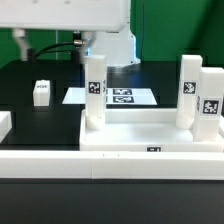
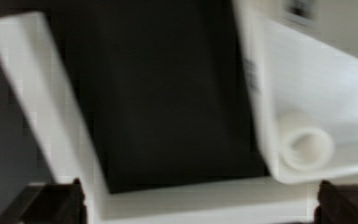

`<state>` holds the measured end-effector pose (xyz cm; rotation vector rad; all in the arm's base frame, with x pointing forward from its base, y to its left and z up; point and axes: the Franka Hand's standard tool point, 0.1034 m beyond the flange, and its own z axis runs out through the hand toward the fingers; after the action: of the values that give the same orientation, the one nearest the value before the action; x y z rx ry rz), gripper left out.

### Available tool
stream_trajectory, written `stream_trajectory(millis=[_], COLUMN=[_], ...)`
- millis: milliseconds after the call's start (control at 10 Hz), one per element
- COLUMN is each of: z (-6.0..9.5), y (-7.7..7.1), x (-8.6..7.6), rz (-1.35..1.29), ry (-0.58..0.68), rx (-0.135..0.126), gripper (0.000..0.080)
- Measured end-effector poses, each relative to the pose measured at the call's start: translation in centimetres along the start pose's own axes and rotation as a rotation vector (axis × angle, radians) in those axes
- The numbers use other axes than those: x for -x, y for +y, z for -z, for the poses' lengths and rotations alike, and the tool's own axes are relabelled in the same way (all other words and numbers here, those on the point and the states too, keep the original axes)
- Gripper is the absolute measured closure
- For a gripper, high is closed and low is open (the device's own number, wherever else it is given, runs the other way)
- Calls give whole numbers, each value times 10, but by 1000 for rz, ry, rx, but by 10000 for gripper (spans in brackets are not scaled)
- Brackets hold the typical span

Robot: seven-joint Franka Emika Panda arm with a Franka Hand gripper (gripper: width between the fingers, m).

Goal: Assemble desk

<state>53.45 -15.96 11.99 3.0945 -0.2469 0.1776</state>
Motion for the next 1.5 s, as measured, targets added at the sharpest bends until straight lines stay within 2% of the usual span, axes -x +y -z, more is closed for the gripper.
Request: stream_trajectory(millis=[100, 500, 600, 700, 800, 900, 1400, 1500], z=[-4, -6, -7, -14, -23, -29, -31, -33], y=[11, 10, 14, 28, 37, 41, 43, 54], x=[5, 5, 8, 26, 50, 64, 67, 77], rz=[-5, -2, 12, 44, 19, 18, 15, 56], ry=[-7, -9, -6, 18, 20, 13, 8, 13], rx=[5, 6, 8, 16, 29, 41, 43, 52], gripper=[151, 151, 151, 151, 151, 151, 151, 151])
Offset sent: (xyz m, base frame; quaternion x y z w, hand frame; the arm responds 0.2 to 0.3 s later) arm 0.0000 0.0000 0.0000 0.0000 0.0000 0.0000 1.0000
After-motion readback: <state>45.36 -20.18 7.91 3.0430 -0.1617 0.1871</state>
